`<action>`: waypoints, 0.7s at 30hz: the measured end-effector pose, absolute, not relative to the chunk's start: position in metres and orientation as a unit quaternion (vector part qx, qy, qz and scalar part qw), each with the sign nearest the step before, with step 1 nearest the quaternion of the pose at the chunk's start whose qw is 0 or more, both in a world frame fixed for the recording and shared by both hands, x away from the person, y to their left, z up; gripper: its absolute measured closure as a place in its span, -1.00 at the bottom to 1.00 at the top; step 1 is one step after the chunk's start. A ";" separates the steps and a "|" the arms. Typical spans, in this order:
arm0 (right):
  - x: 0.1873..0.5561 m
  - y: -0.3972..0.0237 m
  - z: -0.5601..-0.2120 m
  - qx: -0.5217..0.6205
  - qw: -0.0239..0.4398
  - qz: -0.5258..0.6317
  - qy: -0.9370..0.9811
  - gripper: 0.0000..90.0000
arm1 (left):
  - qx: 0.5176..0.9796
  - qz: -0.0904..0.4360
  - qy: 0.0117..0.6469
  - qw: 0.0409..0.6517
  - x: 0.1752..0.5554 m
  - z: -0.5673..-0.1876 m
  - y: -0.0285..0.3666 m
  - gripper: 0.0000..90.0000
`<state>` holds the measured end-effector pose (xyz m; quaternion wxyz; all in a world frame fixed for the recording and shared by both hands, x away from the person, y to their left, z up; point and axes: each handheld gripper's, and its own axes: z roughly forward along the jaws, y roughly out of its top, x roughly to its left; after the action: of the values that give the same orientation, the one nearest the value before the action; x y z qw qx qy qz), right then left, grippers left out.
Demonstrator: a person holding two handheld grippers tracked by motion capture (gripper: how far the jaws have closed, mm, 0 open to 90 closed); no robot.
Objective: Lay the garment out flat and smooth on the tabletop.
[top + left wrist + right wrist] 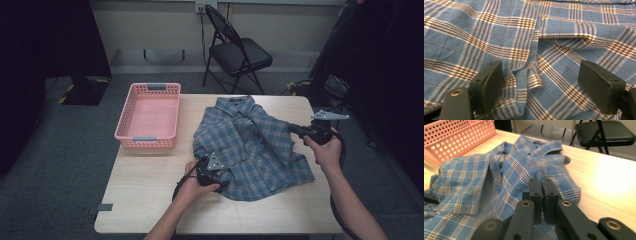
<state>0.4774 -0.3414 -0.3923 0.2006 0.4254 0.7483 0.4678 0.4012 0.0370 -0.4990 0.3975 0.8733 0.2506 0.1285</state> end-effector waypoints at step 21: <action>0.486 -0.368 -0.369 0.446 0.233 0.458 0.733 0.94 | 0.874 0.129 0.250 0.397 0.401 -0.499 0.037 -0.56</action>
<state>0.4860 -0.3677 -0.3689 0.2333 0.4460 0.7329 0.4577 0.4013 0.0371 -0.4989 0.3966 0.8739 0.2496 0.1295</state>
